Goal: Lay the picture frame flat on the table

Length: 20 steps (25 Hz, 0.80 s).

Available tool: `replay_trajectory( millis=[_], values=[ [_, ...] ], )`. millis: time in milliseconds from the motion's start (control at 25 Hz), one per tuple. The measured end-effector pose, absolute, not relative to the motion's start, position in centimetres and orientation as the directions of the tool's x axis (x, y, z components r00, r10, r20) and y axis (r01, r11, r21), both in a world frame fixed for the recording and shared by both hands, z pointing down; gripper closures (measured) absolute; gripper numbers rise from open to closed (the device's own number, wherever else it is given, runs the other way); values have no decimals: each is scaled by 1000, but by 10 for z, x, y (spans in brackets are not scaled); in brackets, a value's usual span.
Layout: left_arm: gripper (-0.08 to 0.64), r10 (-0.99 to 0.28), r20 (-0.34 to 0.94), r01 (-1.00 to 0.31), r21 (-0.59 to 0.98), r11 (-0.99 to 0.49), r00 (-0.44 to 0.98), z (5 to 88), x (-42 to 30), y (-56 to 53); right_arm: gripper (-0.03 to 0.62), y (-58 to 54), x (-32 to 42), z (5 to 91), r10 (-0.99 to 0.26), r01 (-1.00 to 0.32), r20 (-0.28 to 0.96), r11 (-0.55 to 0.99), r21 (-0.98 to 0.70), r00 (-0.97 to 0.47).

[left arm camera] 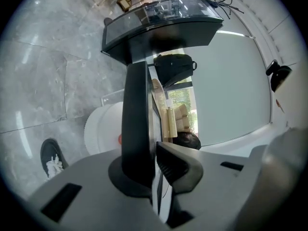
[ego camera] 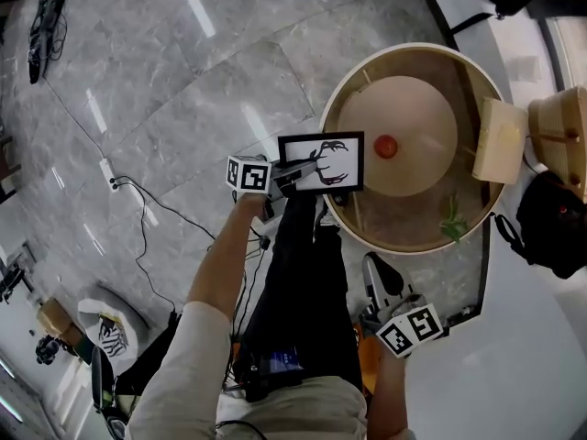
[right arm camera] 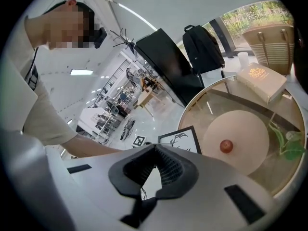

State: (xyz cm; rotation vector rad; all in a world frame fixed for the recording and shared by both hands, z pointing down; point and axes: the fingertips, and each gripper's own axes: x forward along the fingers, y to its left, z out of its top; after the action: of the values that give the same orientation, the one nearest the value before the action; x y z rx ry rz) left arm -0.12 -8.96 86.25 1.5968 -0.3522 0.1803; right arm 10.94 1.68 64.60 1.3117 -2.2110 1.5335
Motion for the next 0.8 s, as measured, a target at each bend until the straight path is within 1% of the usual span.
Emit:
replay_trajectory(
  millis=[400,560,800],
  values=[
    [391,-78,474,-477,878,-29,877,894,-9,-101,557,1,103,655,-576,-702,551,58,-709,-604],
    [379,-71,493,-497,866,-59,867,895,3,-108,557,-4,97,653,-577,-697,543,63,-715,-610],
    [322,-50,541,-543,833,-108,839,900,21,-117,558,-10,98,653,-588,-696,538,60,-716,-604]
  ],
)
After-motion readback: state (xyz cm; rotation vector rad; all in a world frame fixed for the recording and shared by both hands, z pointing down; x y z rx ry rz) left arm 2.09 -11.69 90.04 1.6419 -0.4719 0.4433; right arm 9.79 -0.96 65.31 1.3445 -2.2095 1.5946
